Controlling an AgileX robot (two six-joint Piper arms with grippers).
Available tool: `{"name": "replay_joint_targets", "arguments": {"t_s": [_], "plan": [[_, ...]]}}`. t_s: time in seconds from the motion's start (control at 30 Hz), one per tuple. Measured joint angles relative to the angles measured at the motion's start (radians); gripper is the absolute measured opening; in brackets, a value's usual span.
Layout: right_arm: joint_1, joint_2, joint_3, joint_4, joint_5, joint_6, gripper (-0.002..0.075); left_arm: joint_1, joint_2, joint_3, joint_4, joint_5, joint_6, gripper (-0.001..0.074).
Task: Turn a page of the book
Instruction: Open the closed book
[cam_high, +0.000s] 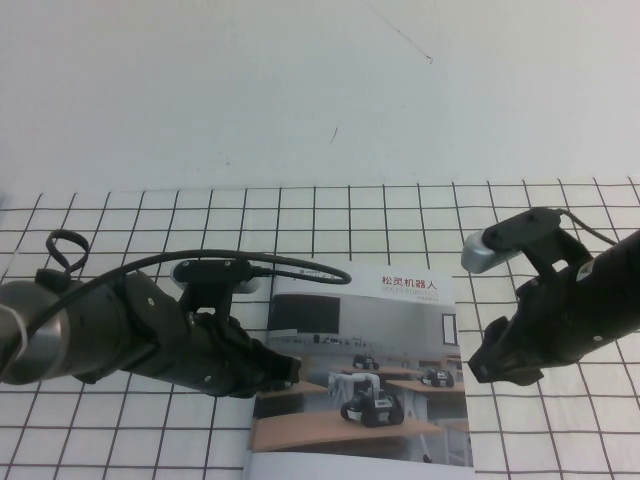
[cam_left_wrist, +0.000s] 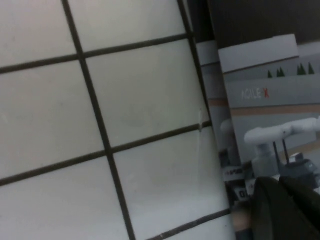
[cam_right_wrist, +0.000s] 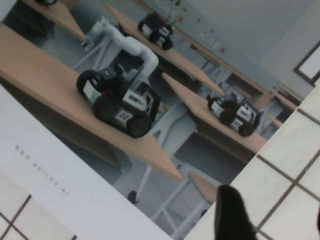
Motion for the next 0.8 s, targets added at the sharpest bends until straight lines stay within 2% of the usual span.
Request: {"name": "replay_joint_targets", "arguments": {"t_s": [0.1,0.2,0.37,0.63,0.8], "plan": [[0.0,0.048,0.0,0.002,-0.017,0.063,0.0397,0.0,0.014,-0.002,-0.009,-0.009,0.0,-0.0003],[-0.002,0.092,0.0,0.014,-0.053,0.107,0.0423,0.0,0.025,-0.006,-0.011,-0.013,0.001,-0.0003],[-0.031,0.141,-0.004,0.108,-0.095,0.1,0.0431,0.0,0.041,-0.01,-0.031,-0.014,0.005,-0.0003],[-0.05,0.214,-0.008,0.364,-0.111,-0.063,0.0432,0.0,0.044,-0.01,-0.049,-0.014,0.005,-0.0003],[-0.05,0.243,-0.009,0.439,-0.111,-0.112,0.0432,0.0,0.039,-0.01,-0.051,-0.014,0.007,-0.0003]]}}
